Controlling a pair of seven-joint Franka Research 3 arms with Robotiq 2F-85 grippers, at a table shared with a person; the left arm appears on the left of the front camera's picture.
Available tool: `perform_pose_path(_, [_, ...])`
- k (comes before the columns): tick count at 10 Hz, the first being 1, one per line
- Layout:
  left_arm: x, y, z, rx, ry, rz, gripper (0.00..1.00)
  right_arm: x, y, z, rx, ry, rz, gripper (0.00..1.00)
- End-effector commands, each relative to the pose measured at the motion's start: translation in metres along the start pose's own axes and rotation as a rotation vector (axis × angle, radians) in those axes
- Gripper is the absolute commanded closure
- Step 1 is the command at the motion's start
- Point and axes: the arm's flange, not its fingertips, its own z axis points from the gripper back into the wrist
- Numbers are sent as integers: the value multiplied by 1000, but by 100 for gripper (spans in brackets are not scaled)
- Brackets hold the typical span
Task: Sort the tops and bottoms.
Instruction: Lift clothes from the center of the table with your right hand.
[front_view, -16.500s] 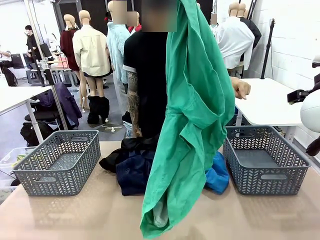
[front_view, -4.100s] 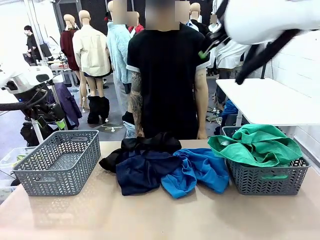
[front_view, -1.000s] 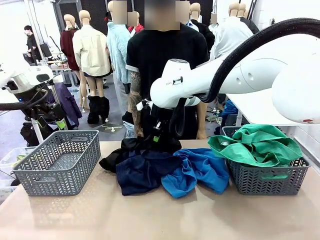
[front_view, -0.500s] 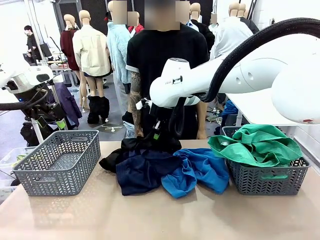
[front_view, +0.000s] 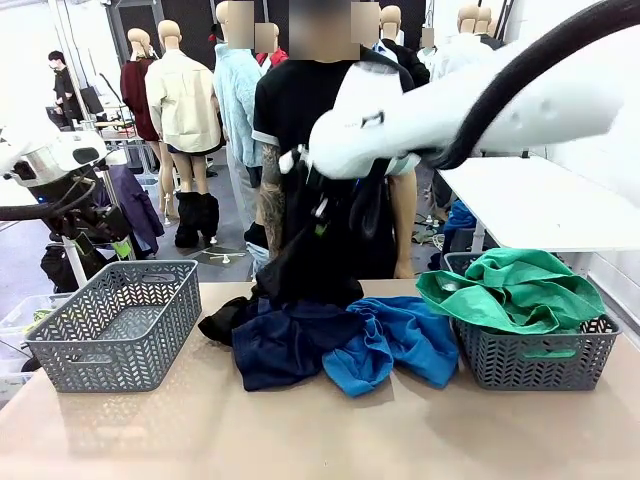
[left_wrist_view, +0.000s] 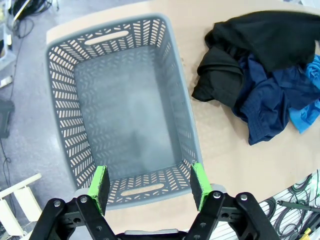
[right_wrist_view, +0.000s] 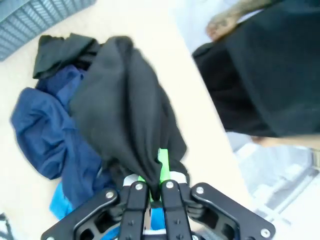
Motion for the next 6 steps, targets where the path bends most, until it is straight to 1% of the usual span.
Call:
perform_pose_path(1, [1, 2, 3, -2, 10, 2, 17, -27, 40, 88, -172, 47, 39, 100])
perform_pose_path(3, [1, 2, 3, -2, 10, 2, 17, -14, 72, 168, -267, 17, 132, 100])
perform_pose_path(4, [1, 2, 3, -2, 10, 2, 17, -6, 86, 207, -314, -2, 150, 100])
perform_pose_path(5, [1, 2, 3, -2, 10, 2, 17, 4, 92, 254, -386, -35, 136, 100])
perform_pose_path(6, [1, 2, 3, -2, 10, 2, 17, 12, 95, 298, -411, -50, 97, 100])
